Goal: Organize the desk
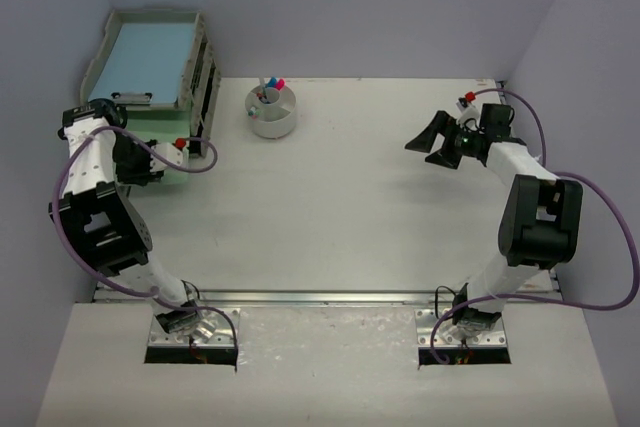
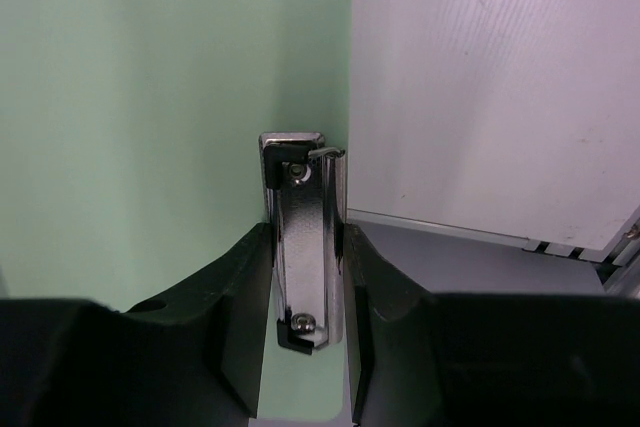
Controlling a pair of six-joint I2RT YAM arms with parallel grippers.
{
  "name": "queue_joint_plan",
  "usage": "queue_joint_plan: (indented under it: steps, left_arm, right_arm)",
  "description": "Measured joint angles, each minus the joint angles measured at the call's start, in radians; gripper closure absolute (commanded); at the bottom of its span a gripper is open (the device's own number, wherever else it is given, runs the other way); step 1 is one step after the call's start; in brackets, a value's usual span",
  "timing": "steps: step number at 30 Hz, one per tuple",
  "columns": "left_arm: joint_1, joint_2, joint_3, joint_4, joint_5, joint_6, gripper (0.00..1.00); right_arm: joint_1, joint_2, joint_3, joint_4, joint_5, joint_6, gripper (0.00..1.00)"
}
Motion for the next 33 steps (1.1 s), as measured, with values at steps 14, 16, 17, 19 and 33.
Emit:
queue_joint_plan:
  steps: [14, 16, 17, 19, 33]
  left_arm:
    - [0.026, 0.103, 0.116, -0.016, -0.032, 0.022, 1.00]
    - [0.026, 0.123, 0.143, -0.015, -0.028, 0.024, 1.00]
    - [0.026, 0.134, 0.157, -0.015, -0.024, 0.024, 1.00]
    - [0.026, 0.155, 0.180, -0.014, -0.014, 0.024, 1.00]
    - [0.025, 0.310, 0.342, -0.012, 0.071, 0.024, 1.00]
  right_arm:
    - [0.046, 0.000, 0.038, -0.007, 0.022, 0.001, 0.06]
    - [0.054, 0.001, 0.053, -0.007, 0.023, 0.000, 0.06]
    - [0.058, 0.002, 0.058, -0.006, 0.023, 0.000, 0.06]
    - [0.064, 0.004, 0.064, -0.007, 0.023, 0.000, 0.06]
    - [0.077, 0.015, 0.088, -0.034, 0.039, -0.010, 0.06]
